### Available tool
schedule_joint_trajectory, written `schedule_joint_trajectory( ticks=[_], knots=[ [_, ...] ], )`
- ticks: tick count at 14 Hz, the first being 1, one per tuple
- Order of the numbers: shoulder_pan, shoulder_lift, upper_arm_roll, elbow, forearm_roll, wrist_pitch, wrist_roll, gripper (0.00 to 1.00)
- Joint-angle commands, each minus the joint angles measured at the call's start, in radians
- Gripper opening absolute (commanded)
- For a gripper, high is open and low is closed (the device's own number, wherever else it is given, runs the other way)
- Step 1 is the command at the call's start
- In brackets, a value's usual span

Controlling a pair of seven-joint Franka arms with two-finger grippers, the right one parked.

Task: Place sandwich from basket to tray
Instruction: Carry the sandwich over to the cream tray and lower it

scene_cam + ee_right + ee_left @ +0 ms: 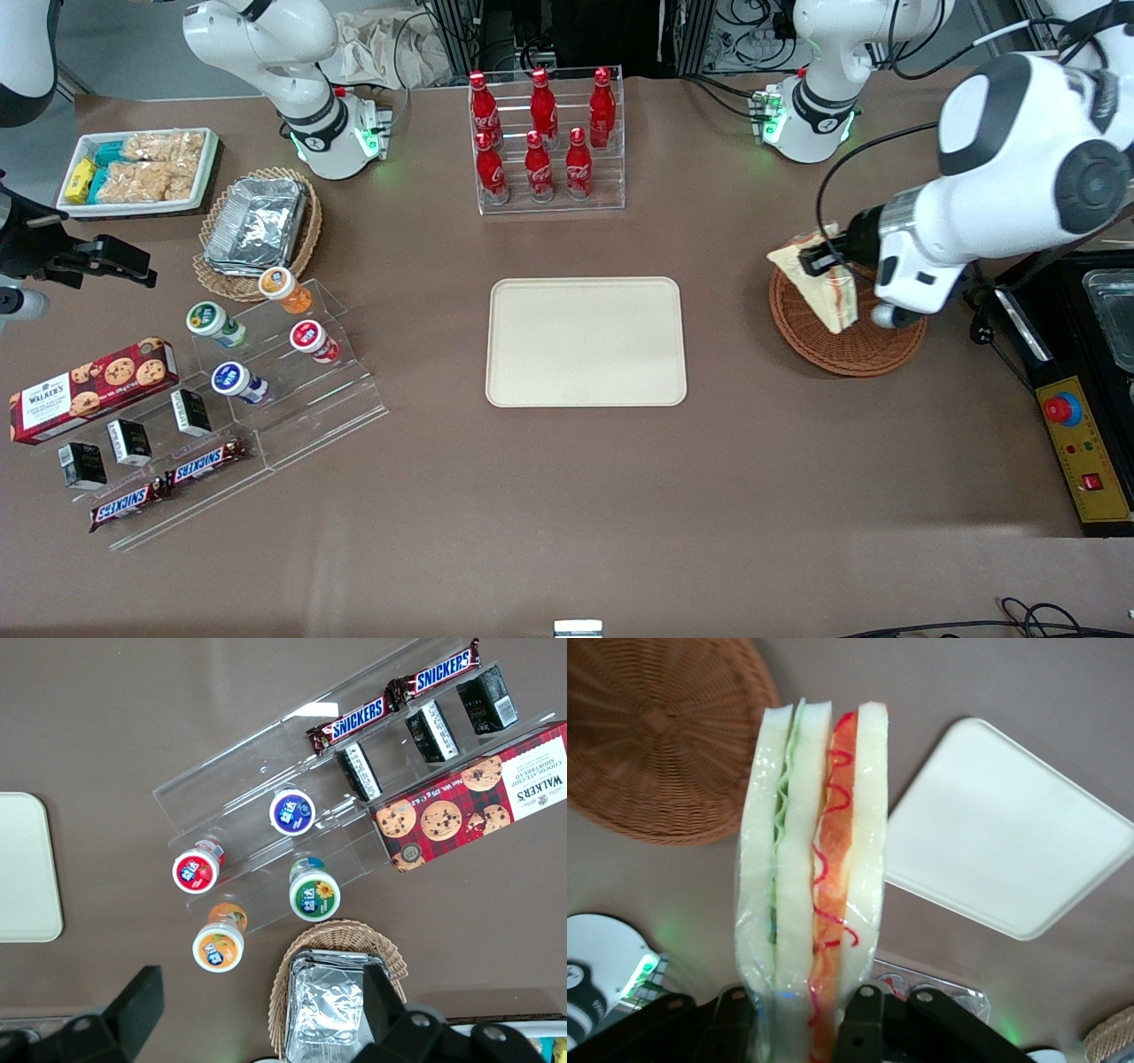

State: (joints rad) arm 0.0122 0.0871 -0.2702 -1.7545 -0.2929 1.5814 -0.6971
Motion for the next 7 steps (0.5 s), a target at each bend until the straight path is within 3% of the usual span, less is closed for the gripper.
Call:
schedule_joint_trajectory(
  ticks=[1,5,7],
  knots=[
    [-0.001,0.075,-0.075,0.041,-0.017,0.052,-0.007,0.26],
    [-0.073,0.169,-0.127,0.038,0.011,0.149,-0.001,0.26],
    [-0.13,0.229,-0.127,0.038,0.061,0.193,-0.001,0.26]
  ],
)
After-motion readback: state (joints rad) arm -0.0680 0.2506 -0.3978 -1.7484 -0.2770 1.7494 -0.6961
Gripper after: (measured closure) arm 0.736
